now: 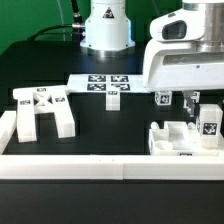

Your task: Assemble chair

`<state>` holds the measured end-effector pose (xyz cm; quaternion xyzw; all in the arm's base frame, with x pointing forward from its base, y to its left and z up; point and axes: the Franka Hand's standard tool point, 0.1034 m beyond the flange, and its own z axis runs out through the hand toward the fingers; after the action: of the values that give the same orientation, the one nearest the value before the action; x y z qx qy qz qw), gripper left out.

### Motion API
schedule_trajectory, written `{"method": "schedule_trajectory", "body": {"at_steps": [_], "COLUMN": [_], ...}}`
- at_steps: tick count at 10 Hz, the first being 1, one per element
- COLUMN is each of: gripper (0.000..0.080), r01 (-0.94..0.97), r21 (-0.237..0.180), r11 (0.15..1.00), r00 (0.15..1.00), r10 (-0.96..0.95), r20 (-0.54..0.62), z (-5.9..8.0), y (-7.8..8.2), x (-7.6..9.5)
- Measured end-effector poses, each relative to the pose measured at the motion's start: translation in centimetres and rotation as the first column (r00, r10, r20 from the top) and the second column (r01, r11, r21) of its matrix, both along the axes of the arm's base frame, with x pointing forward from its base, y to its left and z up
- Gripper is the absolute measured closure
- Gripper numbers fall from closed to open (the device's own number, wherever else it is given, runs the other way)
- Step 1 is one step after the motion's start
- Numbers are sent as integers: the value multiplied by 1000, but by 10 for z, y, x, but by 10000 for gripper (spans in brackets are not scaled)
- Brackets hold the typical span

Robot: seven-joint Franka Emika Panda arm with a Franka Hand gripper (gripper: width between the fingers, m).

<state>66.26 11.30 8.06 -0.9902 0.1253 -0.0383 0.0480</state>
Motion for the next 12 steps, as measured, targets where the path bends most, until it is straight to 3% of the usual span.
{"method": "schedule_trajectory", "body": {"at_steps": [5, 8, 9, 10, 11, 12], "gripper": [508, 508, 508, 329, 329, 192], "r01": [444, 593, 578, 575, 548, 509], "r21": [45, 73, 73, 72, 71, 66], "r11": [895, 802, 813, 815, 834, 858], "r00": [896, 805, 816, 818, 837, 861], "r10": [-442, -590, -574, -571, -545, -507], "r20": [-48, -65, -62, -62, -57, -51], "z": [0, 0, 0, -1, -1, -1], "y": [2, 1, 2, 2, 2, 1], "x": [1, 4, 4, 3, 3, 3]}}
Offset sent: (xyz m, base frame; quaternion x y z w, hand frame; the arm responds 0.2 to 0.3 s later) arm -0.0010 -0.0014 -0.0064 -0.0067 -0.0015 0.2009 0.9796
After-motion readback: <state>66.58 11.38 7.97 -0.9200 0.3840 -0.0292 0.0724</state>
